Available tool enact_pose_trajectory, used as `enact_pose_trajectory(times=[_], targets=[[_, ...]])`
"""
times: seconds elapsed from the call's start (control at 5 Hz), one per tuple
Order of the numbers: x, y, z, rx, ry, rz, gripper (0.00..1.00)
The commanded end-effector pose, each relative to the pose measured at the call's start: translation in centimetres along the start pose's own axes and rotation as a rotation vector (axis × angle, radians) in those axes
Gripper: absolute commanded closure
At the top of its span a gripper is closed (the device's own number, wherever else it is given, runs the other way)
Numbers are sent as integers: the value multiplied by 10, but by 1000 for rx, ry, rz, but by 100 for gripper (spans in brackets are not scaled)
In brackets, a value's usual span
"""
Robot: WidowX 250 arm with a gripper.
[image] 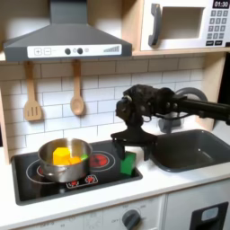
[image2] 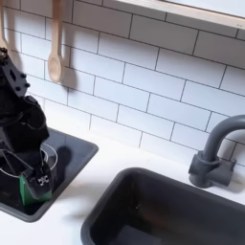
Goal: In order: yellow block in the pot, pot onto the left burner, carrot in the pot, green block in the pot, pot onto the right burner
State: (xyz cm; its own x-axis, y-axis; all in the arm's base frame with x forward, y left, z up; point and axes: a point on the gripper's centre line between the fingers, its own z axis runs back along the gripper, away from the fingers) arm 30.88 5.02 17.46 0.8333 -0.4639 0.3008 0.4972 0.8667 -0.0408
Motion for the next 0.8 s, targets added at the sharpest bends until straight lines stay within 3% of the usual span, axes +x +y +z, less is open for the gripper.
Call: enact_pose_trajectory(times=[0.0,0.6], targets=[[3,3,-2,1,-16,-7,0],[6,2,-3,2,-22,-23,0]])
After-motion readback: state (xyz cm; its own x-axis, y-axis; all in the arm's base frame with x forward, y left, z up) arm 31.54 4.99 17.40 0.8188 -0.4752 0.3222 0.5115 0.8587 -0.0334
